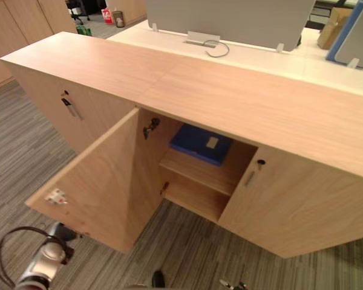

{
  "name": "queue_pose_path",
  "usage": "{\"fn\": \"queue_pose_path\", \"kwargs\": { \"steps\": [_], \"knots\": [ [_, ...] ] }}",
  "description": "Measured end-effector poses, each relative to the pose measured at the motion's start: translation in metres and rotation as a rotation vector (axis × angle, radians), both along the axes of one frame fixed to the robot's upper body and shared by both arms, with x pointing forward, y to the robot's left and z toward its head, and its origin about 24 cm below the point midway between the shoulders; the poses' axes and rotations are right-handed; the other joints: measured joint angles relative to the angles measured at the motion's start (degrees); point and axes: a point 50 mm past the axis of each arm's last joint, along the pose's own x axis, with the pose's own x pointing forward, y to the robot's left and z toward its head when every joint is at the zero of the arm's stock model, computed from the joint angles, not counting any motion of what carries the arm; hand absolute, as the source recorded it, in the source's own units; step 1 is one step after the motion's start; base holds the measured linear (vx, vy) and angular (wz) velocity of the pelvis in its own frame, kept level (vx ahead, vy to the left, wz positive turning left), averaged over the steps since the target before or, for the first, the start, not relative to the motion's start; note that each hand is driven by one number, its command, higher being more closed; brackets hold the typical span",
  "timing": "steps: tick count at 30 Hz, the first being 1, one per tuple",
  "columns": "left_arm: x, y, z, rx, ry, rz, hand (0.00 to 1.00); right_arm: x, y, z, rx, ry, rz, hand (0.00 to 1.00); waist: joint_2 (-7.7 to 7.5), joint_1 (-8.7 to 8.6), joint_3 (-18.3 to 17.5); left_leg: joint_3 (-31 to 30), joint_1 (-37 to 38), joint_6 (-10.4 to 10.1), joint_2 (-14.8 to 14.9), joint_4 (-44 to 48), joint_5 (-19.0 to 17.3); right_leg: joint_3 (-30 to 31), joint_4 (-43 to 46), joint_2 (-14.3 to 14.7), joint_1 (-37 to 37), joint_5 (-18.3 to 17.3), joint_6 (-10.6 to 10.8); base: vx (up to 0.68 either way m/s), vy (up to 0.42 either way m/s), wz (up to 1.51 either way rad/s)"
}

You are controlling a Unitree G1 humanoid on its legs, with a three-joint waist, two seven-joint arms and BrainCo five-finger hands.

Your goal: Walk over to the cabinet, pick up the folder, carry it to the office cabinet, place the folder inside the office cabinet, then close the office cabinet door

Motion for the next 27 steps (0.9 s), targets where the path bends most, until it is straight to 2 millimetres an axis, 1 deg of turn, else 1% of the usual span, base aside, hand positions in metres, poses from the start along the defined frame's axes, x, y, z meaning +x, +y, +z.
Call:
{"fn": "queue_pose_path", "kwargs": {
  "steps": [1, 2, 3, 4, 6, 7, 8, 10, 11, 12, 13, 14, 15, 17, 18, 19, 20, 21, 22, 23, 24, 25, 26, 27],
  "knots": [
    [-0.002, -0.023, -0.006, -0.021, 0.029, -0.115, 0.00, -0.001, -0.001, 0.000, 0.000, 0.002, -0.014, 0.00, 0.31, -0.05, -0.01, -0.40, -0.32, 0.05, -0.27, -0.05, 0.09, -0.25, -0.05, -0.16, -0.09, 0.06, 0.12, -0.12, 0.028, 0.14],
    [-0.002, -0.036, -0.008, -0.035, 0.036, -0.175, 0.00, -0.002, -0.001, 0.000, -0.001, 0.003, -0.021, 0.00, 0.55, -0.12, -0.07, -0.75, -0.80, 0.07, -0.42, -0.06, 0.16, -0.57, -0.12, -0.24, -0.27, 0.07, 0.13, -0.11, 0.023, 0.24],
    [-0.001, -0.063, -0.010, -0.069, 0.038, -0.291, 0.00, -0.001, -0.003, 0.000, -0.009, 0.005, -0.027, 0.00, 0.98, -0.14, -0.04, -1.36, -1.74, -0.11, -0.70, -0.07, 0.60, -1.35, -0.38, -0.41, -0.82, 0.05, 0.14, -0.15, 0.027, 0.22],
    [0.000, -0.077, -0.010, -0.086, 0.036, -0.352, 0.00, 0.000, -0.003, 0.000, -0.010, 0.003, -0.027, 0.00, 1.15, -0.16, -0.02, -1.56, -2.21, -0.12, -0.80, -0.08, 0.74, -1.45, -0.62, -0.40, -1.15, 0.04, 0.15, -0.16, 0.017, 0.19],
    [-0.002, -0.133, -0.003, -0.182, 0.002, -0.598, 0.00, 0.001, -0.003, 0.000, -0.013, 0.000, -0.026, 0.00, 1.32, -0.46, -0.12, -1.87, -3.48, 0.21, -1.35, -0.08, 1.13, -1.47, -2.50, -0.37, -1.44, -0.37, 0.75, -0.18, 0.000, 0.02],
    [-0.003, -0.146, 0.000, -0.214, -0.011, -0.648, 0.00, 0.001, -0.003, 0.000, -0.013, -0.001, -0.027, 0.00, 1.37, -0.60, -0.16, -1.92, -3.64, 0.20, -1.45, -0.08, 1.31, -1.49, -2.96, -0.42, -1.40, -0.59, 1.22, -0.14, -0.008, 0.00],
    [-0.007, -0.171, 0.008, -0.290, -0.028, -0.759, 0.00, 0.002, -0.003, 0.001, -0.017, -0.003, -0.029, 0.00, 1.72, -1.27, -0.35, -2.38, -3.83, 0.25, -1.42, -0.09, 1.53, -1.79, -3.38, -0.47, -1.33, -0.65, 1.32, -0.10, -0.002, 0.09],
    [-0.020, -0.216, 0.031, -0.484, -0.082, -0.953, 0.00, 0.001, -0.004, 0.001, -0.024, 0.001, -0.031, 0.00, 1.83, -2.19, -0.53, -3.13, -3.83, 0.48, -1.41, -0.08, 2.00, -3.04, -3.60, -0.33, -0.76, -0.86, 1.65, -0.09, -0.006, 0.24],
    [-0.028, -0.242, 0.048, -0.638, -0.127, -1.035, 0.00, 0.000, -0.004, 0.001, -0.026, 0.003, -0.032, 0.00, 1.84, -2.68, -0.52, -3.96, -3.83, 0.67, -1.41, -0.09, 2.63, -3.59, -3.82, -0.13, -0.37, -0.87, 1.66, -0.07, -0.016, 0.31],
    [-0.034, -0.260, 0.062, -0.755, -0.169, -1.083, 0.00, -0.001, -0.005, 0.000, -0.028, 0.004, -0.032, 0.00, 1.77, -3.10, -0.51, -4.44, -3.83, 0.66, -1.41, -0.09, 2.91, -4.46, -4.07, -0.05, 0.06, -0.87, 1.67, -0.04, -0.013, 0.23],
    [-0.034, -0.266, 0.068, -0.804, -0.184, -1.091, 0.00, -0.002, -0.005, 0.000, -0.028, 0.006, -0.033, 0.00, 1.75, -3.16, -0.53, -4.63, -3.85, 0.67, -1.42, -0.09, 3.01, -4.59, -4.07, -0.02, 0.11, -0.87, 1.67, -0.03, -0.010, 0.15],
    [-0.033, -0.269, 0.073, -0.863, -0.199, -1.080, 0.00, -0.003, -0.005, 0.000, -0.030, 0.007, -0.033, 0.00, 1.75, -3.16, -0.56, -4.78, -3.85, 0.71, -1.42, -0.10, 3.18, -4.68, -4.07, 0.03, 0.16, -0.88, 1.69, -0.01, -0.011, 0.07],
    [-0.030, -0.268, 0.075, -0.930, -0.191, -1.042, 0.00, -0.004, -0.005, 0.000, -0.031, 0.009, -0.030, 0.00, 1.47, -3.16, -0.60, -4.97, -3.91, 0.69, -1.41, -0.10, 3.48, -4.78, -4.07, 0.09, 0.16, -0.91, 1.75, 0.00, -0.014, 0.04],
    [-0.024, -0.261, 0.073, -1.007, -0.178, -0.956, 0.00, -0.005, -0.006, 0.000, -0.033, 0.014, -0.018, 0.00, 1.36, -3.18, -0.72, -5.00, -3.97, 0.69, -1.41, -0.11, 3.59, -4.78, -4.08, 0.10, 0.14, -1.07, 1.96, 0.00, 0.000, 0.00],
    [-0.017, -0.254, 0.067, -1.059, -0.164, -0.855, 0.00, -0.004, -0.006, 0.000, -0.037, 0.015, 0.002, 0.00, 1.30, -3.28, -0.74, -4.96, -4.08, 0.75, -1.42, -0.11, 3.55, -4.74, -4.15, 0.10, 0.06, -1.12, 2.00, 0.04, -0.026, -0.02],
    [-0.007, -0.242, 0.055, -1.075, -0.154, -0.725, 0.00, -0.002, -0.006, 0.001, -0.045, 0.017, 0.041, 0.00, 1.14, -3.36, -0.82, -4.75, -4.21, 0.89, -1.40, -0.10, 3.42, -4.65, -4.20, 0.12, -0.09, -1.14, 1.97, 0.05, -0.023, -0.03],
    [-0.002, -0.235, 0.047, -1.080, -0.148, -0.649, 0.00, -0.002, -0.006, 0.001, -0.048, 0.018, 0.054, 0.00, 1.04, -3.38, -0.83, -4.57, -4.25, 0.98, -1.37, -0.08, 3.31, -4.51, -4.21, 0.14, -0.15, -1.15, 1.93, 0.06, -0.025, -0.10],
    [0.006, -0.219, 0.032, -1.101, -0.140, -0.460, 0.00, 0.000, -0.006, 0.001, -0.055, 0.018, 0.091, 0.00, 0.79, -3.39, -0.96, -3.95, -4.42, 0.93, -1.20, 0.23, 2.96, -3.92, -4.20, 0.22, -0.54, -1.17, 1.80, 0.07, -0.028, -0.19],
    [0.010, -0.206, 0.022, -1.113, -0.145, -0.318, 0.00, 0.001, -0.005, 0.001, -0.055, 0.018, 0.107, 0.00, 0.52, -3.29, -1.43, -3.34, -4.99, 0.74, -0.94, 0.44, 2.65, -3.02, -4.15, 0.46, -1.41, -1.10, 1.83, 0.08, -0.046, -0.33],
    [0.014, -0.186, 0.013, -1.098, -0.166, -0.176, 0.00, 0.005, -0.003, 0.001, -0.054, 0.011, 0.135, 0.00, 0.11, -3.36, -1.30, -2.06, -6.78, 1.03, -0.28, 3.98, 1.11, -2.01, -3.87, 0.71, -2.09, -0.91, 1.79, 0.08, -0.080, -0.42],
    [0.016, -0.170, 0.009, -1.071, -0.185, -0.088, 0.00, 0.007, -0.002, 0.001, -0.053, 0.007, 0.143, 0.00, -0.70, -3.25, -0.78, -1.29, -9.07, 0.94, 0.82, 9.58, -1.92, -1.03, -3.88, 1.05, -2.14, -0.72, 1.60, 0.07, -0.121, -0.57],
    [0.015, -0.149, 0.003, -1.035, -0.201, 0.009, 0.00, 0.007, -0.001, 0.001, -0.050, 0.009, 0.143, 0.00, -1.19, -2.95, -0.48, -0.30, -11.55, 0.42, 3.28, 17.82, -6.67, 0.57, -3.89, 2.16, -1.73, -0.55, 1.38, 0.06, -0.119, -0.59],
    [0.014, -0.138, 0.000, -1.021, -0.211, 0.063, 0.00, 0.006, -0.001, 0.001, -0.049, 0.012, 0.143, 0.00, -1.18, -2.86, -0.49, 0.13, -12.41, 0.42, 4.69, 21.53, -8.77, 1.45, -3.90, 2.94, -1.42, -0.47, 1.27, 0.06, -0.091, -0.83],
    [0.011, -0.118, -0.004, -0.999, -0.242, 0.176, 0.00, 0.006, -0.001, 0.001, -0.051, 0.012, 0.144, 0.00, -1.05, -2.47, -0.54, 0.71, -13.24, 0.38, 7.35, 26.85, -11.85, 3.72, -3.91, 4.29, -0.96, -0.37, 1.10, 0.08, -0.061, -0.78]
  ]
}}
